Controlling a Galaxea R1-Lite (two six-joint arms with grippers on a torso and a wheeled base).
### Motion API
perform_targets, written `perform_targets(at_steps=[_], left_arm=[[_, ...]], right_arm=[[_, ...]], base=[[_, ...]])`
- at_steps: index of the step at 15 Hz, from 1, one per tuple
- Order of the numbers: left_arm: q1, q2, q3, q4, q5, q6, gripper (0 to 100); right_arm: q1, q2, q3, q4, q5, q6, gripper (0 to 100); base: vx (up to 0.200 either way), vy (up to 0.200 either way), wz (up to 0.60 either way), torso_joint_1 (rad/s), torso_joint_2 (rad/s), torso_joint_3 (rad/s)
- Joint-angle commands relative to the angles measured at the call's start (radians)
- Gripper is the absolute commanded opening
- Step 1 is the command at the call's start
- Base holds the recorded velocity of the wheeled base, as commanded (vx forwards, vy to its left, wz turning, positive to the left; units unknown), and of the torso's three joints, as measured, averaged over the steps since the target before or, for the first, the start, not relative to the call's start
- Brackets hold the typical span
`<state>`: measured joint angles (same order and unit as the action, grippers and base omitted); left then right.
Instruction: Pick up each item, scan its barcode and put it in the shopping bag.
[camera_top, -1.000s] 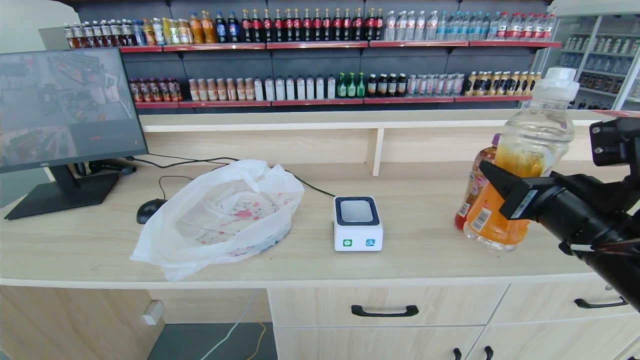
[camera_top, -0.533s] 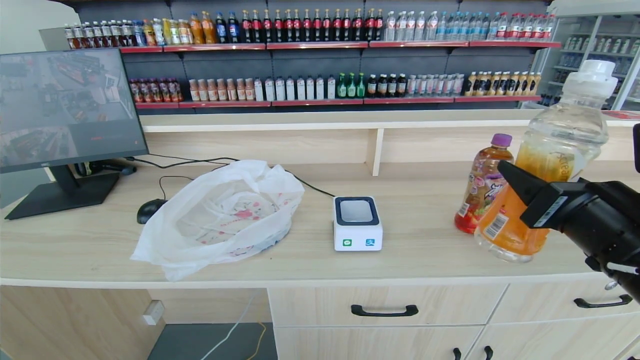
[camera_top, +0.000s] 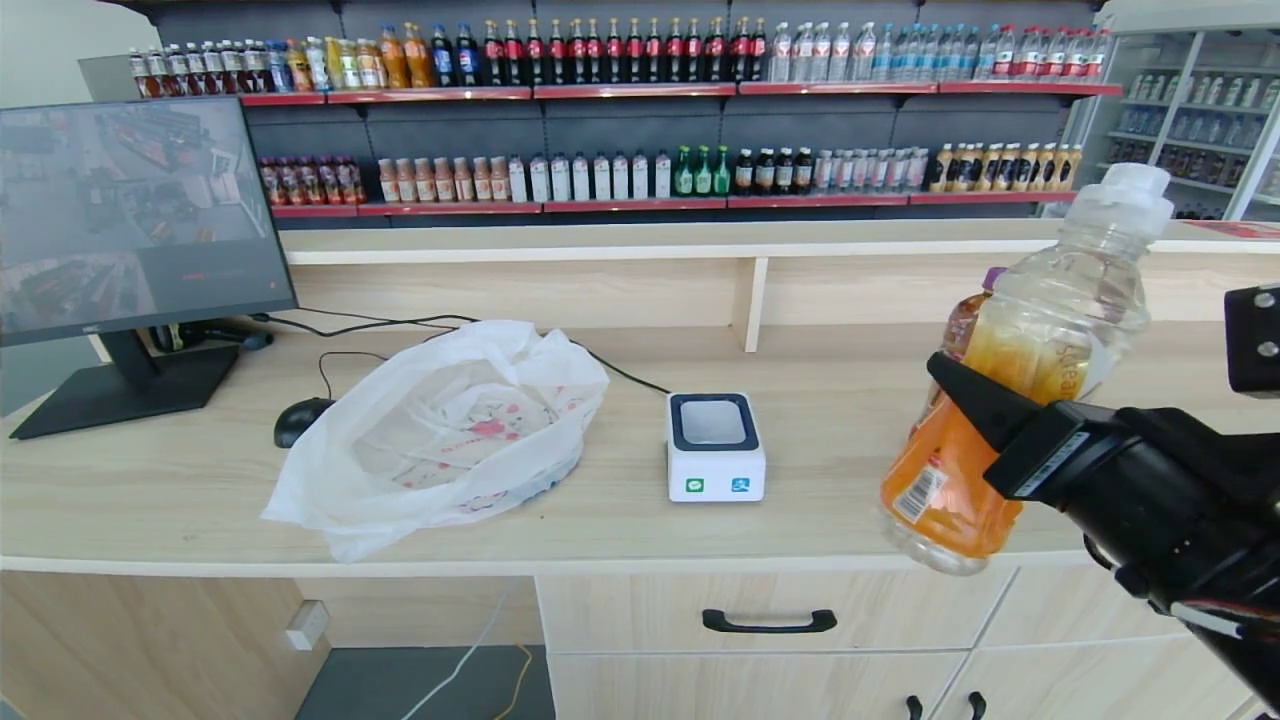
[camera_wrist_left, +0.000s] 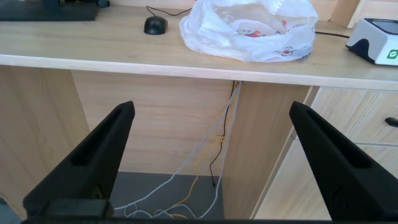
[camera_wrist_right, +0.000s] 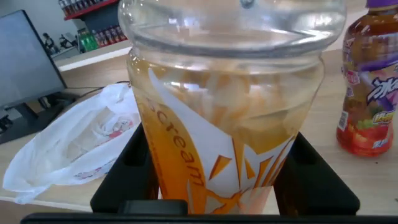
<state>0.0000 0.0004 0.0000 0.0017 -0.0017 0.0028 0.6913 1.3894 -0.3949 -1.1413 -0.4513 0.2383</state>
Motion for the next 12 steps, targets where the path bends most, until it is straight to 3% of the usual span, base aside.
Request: perform_targets(at_steps=[1,12], left_arm=[[0.0,0.0,-0.002,0.0,0.0,-0.001,100],[0.0,0.0,0.0,0.0,0.0,0.0,100]], right_arm=[[0.045,-0.009,0.008,-0.002,0.002,0.039,0],[0.149,-0.099,-0.039,-0.003,0.005,0.228,0]], base=[[0.0,0.0,0.0,0.0,0.0,0.0],[0.0,0.0,0.0,0.0,0.0,0.0]])
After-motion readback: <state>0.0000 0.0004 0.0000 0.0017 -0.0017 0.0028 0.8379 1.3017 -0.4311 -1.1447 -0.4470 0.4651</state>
